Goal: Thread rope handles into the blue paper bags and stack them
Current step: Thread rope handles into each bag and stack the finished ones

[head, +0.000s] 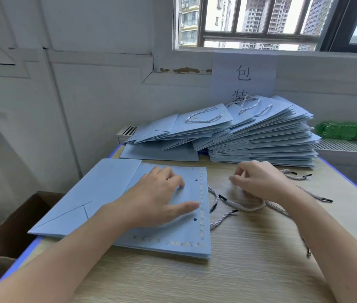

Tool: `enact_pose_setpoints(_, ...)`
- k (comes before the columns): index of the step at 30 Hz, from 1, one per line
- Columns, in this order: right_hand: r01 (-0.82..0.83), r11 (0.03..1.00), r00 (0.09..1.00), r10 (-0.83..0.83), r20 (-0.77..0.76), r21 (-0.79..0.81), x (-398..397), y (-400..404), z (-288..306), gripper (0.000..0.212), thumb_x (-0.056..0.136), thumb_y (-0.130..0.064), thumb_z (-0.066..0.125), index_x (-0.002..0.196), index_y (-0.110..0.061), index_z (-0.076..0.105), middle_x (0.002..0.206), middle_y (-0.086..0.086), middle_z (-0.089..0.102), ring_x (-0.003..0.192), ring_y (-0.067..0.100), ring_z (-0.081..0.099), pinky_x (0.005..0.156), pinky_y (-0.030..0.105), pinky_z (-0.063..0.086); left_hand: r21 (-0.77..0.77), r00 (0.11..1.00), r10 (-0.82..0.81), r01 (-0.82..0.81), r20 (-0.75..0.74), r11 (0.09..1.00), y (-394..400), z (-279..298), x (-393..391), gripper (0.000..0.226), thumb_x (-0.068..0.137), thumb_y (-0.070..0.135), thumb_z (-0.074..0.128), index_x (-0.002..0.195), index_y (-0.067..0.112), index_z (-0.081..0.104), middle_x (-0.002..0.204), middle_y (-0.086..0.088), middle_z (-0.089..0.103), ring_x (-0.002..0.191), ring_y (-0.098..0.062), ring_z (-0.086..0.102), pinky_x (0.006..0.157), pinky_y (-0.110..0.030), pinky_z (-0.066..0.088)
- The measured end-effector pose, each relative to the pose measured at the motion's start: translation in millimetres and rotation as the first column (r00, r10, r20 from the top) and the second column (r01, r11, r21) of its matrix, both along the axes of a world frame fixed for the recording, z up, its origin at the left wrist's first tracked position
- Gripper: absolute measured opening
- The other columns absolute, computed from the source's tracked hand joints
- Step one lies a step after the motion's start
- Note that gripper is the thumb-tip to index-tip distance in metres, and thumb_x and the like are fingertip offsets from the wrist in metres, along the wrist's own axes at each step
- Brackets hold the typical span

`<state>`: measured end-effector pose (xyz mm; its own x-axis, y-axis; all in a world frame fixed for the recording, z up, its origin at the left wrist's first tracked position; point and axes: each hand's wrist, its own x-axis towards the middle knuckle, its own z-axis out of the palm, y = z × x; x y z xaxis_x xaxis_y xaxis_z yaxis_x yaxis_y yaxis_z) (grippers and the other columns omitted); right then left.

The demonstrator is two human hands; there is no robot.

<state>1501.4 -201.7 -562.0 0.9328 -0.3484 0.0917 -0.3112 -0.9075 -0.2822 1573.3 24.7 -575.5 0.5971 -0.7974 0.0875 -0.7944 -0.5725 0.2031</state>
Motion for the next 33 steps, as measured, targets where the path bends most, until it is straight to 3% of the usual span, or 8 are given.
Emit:
enact_pose_setpoints(4,-0.183,0.968,0.981,0.192,-0.038,0.173,0.4,13.7,1.5,0.021,0.083,-0.042,0.062,0.091,-0.023,0.061,0.078,-0.007,0.059,0.071,0.006,0.052,0.065,0.025,0.042,0.071,0.999,0.014,-0.011,-0.045,0.997,-4.9,0.3,-15.4,0.097,0.062,0.086,0.028,0.138,0.026,0.033,0.140,0.007,0.034,0.131,-0.012,0.024,0.109,-0.029,0.023)
enact_pose_setpoints(7,-0.201,0.969,0.965,0.221,-0.142,0.144,-5.5,16.4,7.1,0.015,0.080,-0.036,0.066,0.088,-0.026,0.058,0.086,-0.008,0.058,0.076,0.007,0.050,0.066,0.024,0.041,0.172,0.998,0.027,-0.018,-0.049,0.985,-8.8,-2.4,-24.8,0.110,0.059,0.090,0.029,0.145,0.021,0.022,0.156,0.001,0.012,0.145,-0.018,0.004,0.118,-0.037,0.008)
enact_pose_setpoints(9,-0.209,0.977,0.957,0.212,-0.198,0.037,-7.3,19.2,9.2,0.010,0.083,-0.031,0.065,0.082,-0.026,0.056,0.085,-0.011,0.055,0.080,0.008,0.050,0.065,0.021,0.040,0.197,0.998,0.036,-0.027,-0.044,0.980,-10.6,-4.1,-26.0,0.105,0.067,0.087,0.031,0.146,0.019,0.018,0.159,0.001,0.002,0.146,-0.018,-0.005,0.119,-0.042,0.003)
enact_pose_setpoints(12,-0.221,0.973,0.970,0.213,-0.118,-0.058,-7.1,23.9,10.8,0.008,0.087,-0.023,0.059,0.080,-0.025,0.056,0.081,-0.011,0.057,0.081,0.011,0.053,0.068,0.022,0.043,0.178,1.000,-0.003,0.006,-0.019,0.984,-11.4,-4.8,-24.8,0.090,0.077,0.079,0.041,0.140,0.016,0.026,0.155,0.002,0.010,0.142,-0.013,0.003,0.118,-0.041,0.005)
enact_pose_setpoints(16,-0.366,0.899,0.931,0.353,0.094,0.243,-12.2,39.4,19.4,0.017,0.086,-0.015,0.064,0.076,-0.028,0.058,0.073,-0.007,0.067,0.065,0.002,0.058,0.064,0.020,0.047,0.203,0.998,-0.055,0.061,-0.037,0.977,-6.4,-0.2,-20.5,0.086,0.067,0.074,0.035,0.132,0.016,0.035,0.140,0.004,0.025,0.131,-0.013,0.018,0.112,-0.031,0.017)
enact_pose_setpoints(18,-0.455,0.838,0.890,0.441,0.119,0.301,-13.9,51.1,20.8,0.017,0.084,-0.011,0.067,0.078,-0.027,0.063,0.071,-0.011,0.065,0.060,-0.004,0.055,0.060,0.010,0.042,0.194,0.995,-0.064,0.077,-0.075,0.978,-1.8,2.6,-17.1,0.085,0.069,0.078,0.042,0.130,0.019,0.036,0.134,0.008,0.029,0.127,-0.012,0.022,0.112,-0.034,0.021)
enact_pose_setpoints(27,-0.583,0.765,0.808,0.581,0.099,0.273,-9.4,66.5,6.9,0.015,0.080,-0.008,0.069,0.082,-0.022,0.073,0.075,-0.016,0.059,0.069,-0.004,0.053,0.067,0.009,0.037,0.046,0.993,-0.070,0.075,-0.099,0.996,-4.7,-2.5,-17.3,0.065,0.072,0.077,0.053,0.111,0.026,0.042,0.120,0.010,0.033,0.113,-0.012,0.029,0.101,-0.030,0.028)
enact_pose_setpoints(33,-0.630,0.737,0.776,0.607,0.172,0.244,-6.1,69.7,1.4,0.013,0.078,-0.006,0.072,0.083,-0.018,0.076,0.075,-0.021,0.057,0.070,-0.008,0.053,0.067,0.006,0.036,-0.047,0.977,-0.081,0.073,-0.198,0.996,-4.9,-1.0,-16.6,0.047,0.074,0.063,0.066,0.081,0.028,0.035,0.104,0.008,0.036,0.104,-0.011,0.032,0.092,-0.028,0.034)
